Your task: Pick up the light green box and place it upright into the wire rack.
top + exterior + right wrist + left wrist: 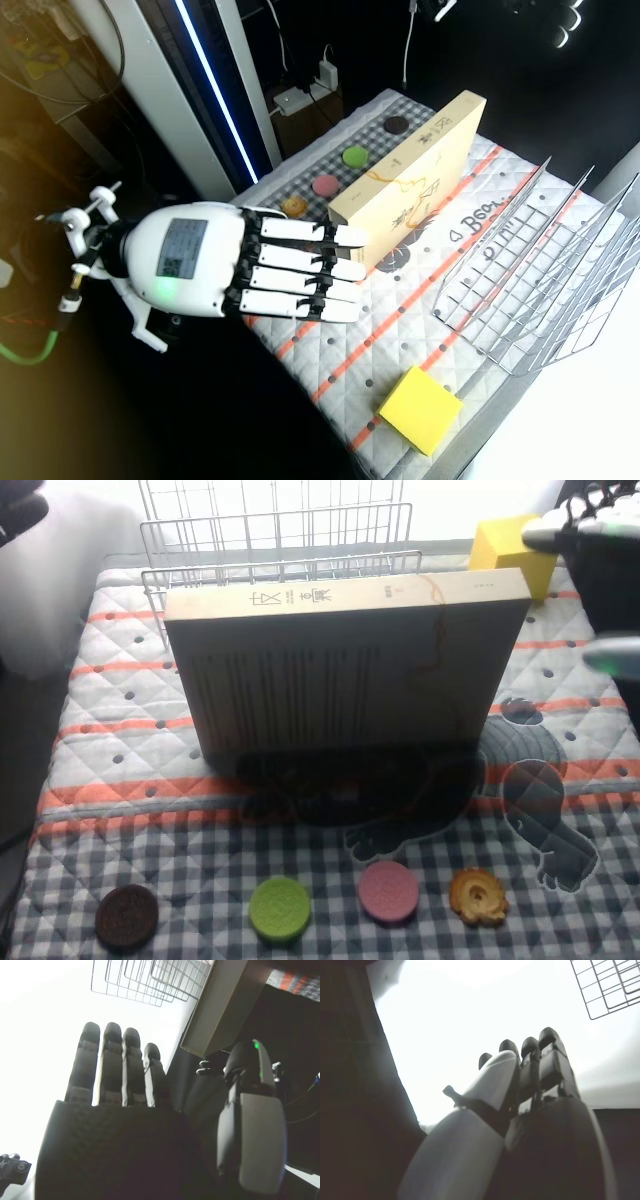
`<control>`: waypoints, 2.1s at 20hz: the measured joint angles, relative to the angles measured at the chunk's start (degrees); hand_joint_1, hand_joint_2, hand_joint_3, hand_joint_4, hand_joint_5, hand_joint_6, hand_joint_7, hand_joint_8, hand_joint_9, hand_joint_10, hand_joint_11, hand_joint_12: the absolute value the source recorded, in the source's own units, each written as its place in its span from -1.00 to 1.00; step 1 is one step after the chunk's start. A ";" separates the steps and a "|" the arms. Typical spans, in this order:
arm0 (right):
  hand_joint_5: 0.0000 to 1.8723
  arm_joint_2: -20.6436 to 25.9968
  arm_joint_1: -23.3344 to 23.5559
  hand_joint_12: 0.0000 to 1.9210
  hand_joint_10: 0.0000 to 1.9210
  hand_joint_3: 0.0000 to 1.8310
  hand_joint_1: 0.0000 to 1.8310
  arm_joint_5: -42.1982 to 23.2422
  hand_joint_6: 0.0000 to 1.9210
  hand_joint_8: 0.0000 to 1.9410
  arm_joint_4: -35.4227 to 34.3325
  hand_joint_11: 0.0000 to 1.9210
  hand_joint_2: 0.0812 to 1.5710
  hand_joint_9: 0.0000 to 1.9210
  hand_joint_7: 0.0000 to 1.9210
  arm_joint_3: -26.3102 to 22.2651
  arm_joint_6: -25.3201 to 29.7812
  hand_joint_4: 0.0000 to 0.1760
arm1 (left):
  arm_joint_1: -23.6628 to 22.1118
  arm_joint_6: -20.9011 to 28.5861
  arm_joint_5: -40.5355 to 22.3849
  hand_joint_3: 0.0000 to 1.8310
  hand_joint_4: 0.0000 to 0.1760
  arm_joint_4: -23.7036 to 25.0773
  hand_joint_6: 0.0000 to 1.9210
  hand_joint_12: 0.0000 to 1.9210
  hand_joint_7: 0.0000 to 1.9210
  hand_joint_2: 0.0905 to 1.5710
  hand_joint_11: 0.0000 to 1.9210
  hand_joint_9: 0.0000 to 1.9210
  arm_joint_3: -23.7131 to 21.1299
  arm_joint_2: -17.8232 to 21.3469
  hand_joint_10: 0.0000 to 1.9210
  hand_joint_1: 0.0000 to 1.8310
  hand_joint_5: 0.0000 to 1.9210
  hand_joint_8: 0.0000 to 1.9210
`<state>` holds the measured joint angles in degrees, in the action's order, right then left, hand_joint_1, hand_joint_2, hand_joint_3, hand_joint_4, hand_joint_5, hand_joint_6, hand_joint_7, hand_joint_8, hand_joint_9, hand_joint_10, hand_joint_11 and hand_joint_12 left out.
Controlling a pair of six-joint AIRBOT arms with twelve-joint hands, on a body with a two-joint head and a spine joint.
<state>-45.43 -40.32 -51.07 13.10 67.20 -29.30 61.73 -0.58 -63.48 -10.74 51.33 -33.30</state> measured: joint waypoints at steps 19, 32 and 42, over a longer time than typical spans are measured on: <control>-1.00 -3.23 9.18 -1.00 -1.00 -0.99 -0.05 -0.17 -1.00 -1.00 11.41 -1.00 0.00 -1.00 -1.00 1.03 4.15 1.00 | 0.70 0.09 0.79 -1.00 0.35 -0.48 -1.00 0.01 -0.63 0.15 -1.00 -0.63 0.02 0.00 -1.00 -0.34 -0.57 -1.00; -1.00 -10.14 17.59 -0.93 -1.00 -1.00 -0.25 8.66 -1.00 -1.00 22.88 -0.90 -0.01 -0.97 -1.00 4.92 8.50 0.58 | 0.46 0.04 4.07 -1.00 0.65 0.02 -1.00 0.05 -0.66 0.03 -1.00 -0.63 0.50 -0.87 -1.00 -0.10 -0.57 -1.00; -1.00 -15.28 21.99 -0.96 -1.00 -1.00 -0.20 10.86 -1.00 -1.00 30.95 -0.91 -0.05 -1.00 -1.00 7.50 12.87 0.82 | -0.68 0.02 6.05 -1.00 0.72 -0.15 -1.00 0.01 -0.68 0.03 -1.00 -0.65 1.05 -1.97 -1.00 -0.12 -0.58 -1.00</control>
<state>-60.71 -18.33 -40.21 44.05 74.70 -16.43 61.06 -0.56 -57.43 -10.90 52.38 -35.27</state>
